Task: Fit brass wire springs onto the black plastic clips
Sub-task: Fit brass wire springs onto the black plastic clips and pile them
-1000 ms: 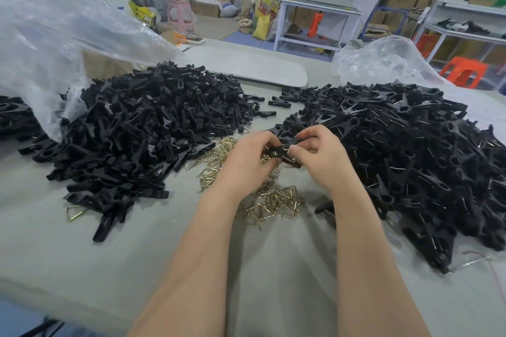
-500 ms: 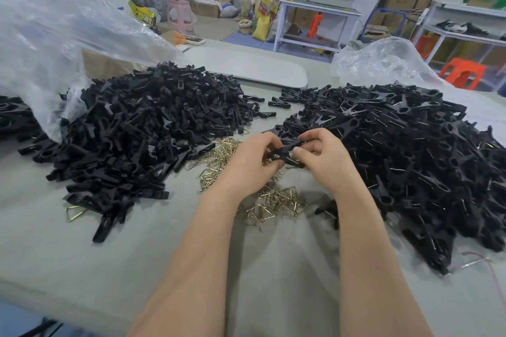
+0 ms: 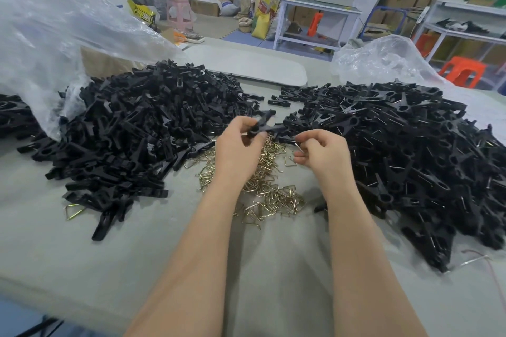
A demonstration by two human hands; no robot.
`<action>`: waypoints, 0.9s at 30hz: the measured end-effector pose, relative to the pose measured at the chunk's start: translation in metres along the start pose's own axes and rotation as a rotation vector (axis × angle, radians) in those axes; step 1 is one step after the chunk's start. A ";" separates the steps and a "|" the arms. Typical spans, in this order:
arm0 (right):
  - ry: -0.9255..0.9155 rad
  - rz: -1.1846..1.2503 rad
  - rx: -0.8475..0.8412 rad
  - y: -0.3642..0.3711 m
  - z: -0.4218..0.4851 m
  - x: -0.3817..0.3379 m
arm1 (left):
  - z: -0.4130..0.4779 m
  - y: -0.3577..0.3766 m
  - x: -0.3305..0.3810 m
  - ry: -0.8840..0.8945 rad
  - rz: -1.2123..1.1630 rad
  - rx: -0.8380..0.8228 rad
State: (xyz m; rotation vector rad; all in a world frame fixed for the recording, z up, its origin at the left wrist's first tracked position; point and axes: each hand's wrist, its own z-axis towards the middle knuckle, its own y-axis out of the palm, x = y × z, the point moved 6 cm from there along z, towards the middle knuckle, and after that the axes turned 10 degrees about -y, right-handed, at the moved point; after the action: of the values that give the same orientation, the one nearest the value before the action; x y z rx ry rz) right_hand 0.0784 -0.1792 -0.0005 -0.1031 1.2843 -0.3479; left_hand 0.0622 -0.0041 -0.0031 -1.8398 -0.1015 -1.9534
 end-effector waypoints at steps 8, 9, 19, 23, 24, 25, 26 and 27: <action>-0.103 0.152 -0.064 0.032 -0.010 -0.021 | 0.001 -0.007 -0.004 -0.123 -0.443 0.083; -0.125 0.165 -0.051 0.033 -0.011 -0.024 | -0.001 -0.007 0.001 -0.064 -0.346 0.110; -0.044 0.349 -0.067 0.032 -0.015 -0.029 | -0.019 0.002 0.029 0.213 -0.147 0.119; -0.050 0.323 -0.022 0.029 -0.013 -0.027 | -0.021 0.007 0.030 0.240 -0.137 0.079; -0.043 0.336 -0.017 0.029 -0.013 -0.026 | -0.021 0.008 0.030 0.246 -0.142 0.064; -0.033 0.348 -0.008 0.028 -0.012 -0.025 | -0.021 0.009 0.031 0.250 -0.147 0.042; -0.023 0.358 0.003 0.026 -0.011 -0.023 | -0.022 0.010 0.031 0.249 -0.159 0.009; -0.010 0.371 0.015 0.024 -0.011 -0.022 | -0.021 0.012 0.032 0.242 -0.185 -0.031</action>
State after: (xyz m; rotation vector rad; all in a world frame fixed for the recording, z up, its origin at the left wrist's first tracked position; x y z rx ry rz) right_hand 0.0676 -0.1485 0.0106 0.1451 1.2608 -0.0377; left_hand 0.0469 -0.0312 0.0221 -1.6477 -0.1706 -2.3012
